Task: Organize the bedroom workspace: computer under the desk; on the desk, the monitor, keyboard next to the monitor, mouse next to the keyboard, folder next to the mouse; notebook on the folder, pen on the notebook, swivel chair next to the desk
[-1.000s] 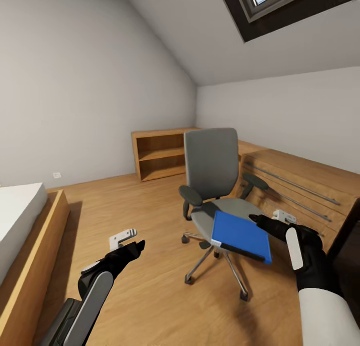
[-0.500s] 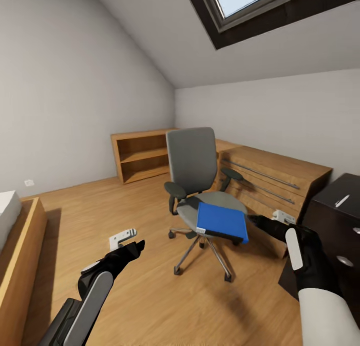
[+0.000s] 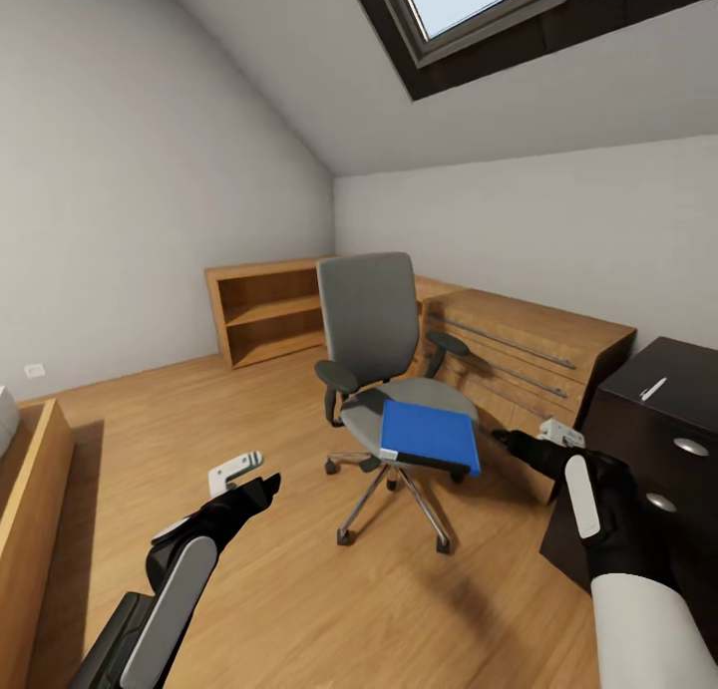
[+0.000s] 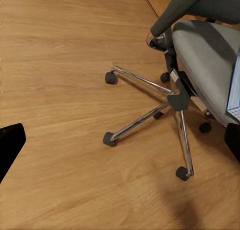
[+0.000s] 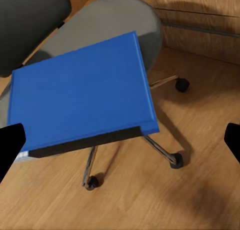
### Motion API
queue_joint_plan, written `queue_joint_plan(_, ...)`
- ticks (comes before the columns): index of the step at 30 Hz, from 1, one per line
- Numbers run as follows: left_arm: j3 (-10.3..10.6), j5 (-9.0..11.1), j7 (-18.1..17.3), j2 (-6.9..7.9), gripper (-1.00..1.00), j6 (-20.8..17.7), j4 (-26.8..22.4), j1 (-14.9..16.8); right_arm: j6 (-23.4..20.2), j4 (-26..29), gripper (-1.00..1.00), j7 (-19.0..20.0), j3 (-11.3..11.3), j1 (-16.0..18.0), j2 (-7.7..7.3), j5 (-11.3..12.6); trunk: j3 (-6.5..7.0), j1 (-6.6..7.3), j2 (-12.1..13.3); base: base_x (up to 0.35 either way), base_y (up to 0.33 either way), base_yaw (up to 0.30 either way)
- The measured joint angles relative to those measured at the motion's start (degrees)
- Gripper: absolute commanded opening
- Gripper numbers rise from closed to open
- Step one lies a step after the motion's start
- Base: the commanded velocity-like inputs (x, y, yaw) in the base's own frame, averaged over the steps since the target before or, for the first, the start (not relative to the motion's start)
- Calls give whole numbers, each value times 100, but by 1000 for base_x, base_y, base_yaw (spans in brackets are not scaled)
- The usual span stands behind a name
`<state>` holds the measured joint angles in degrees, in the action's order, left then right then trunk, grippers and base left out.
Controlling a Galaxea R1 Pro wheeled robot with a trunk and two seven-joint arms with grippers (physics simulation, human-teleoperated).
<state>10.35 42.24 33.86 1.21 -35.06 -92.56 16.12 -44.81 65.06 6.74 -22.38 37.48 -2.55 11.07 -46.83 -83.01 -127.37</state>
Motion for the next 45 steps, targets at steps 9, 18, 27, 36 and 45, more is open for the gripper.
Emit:
queue_joint_plan(9, -8, 1, 5, -3, 100, 9, -9, 0, 10, -141, 100, 9, -125, 0, -20, 308, -161, -198, -361, 0, 0, -1)
queue_joint_plan(18, 22, 1, 9, -10, 100, 16, -9, 0, 11, -586, 100, 369, -1048, -1, -38, 595, -323, -396, -722, 0, 0, 0)
queue_joint_plan(27, 25, 1, 9, -11, 100, 18, -10, 0, 17, -1747, 100, 1564, -1180, -1, -608, 1183, -485, -593, -1083, 0, 0, 0)
queue_joint_plan(36, 147, 1, 9, -19, 100, 18, -10, 0, 54, -2604, 100, 2067, -1187, 7, -990, 1634, -646, -791, -1444, 0, 0, 0)
queue_joint_plan(45, 224, -1, 22, -20, 100, 18, -9, 0, 80, -2605, 100, 2063, -1194, 8, -995, 1635, -831, -882, -1591, 0, 0, 0)
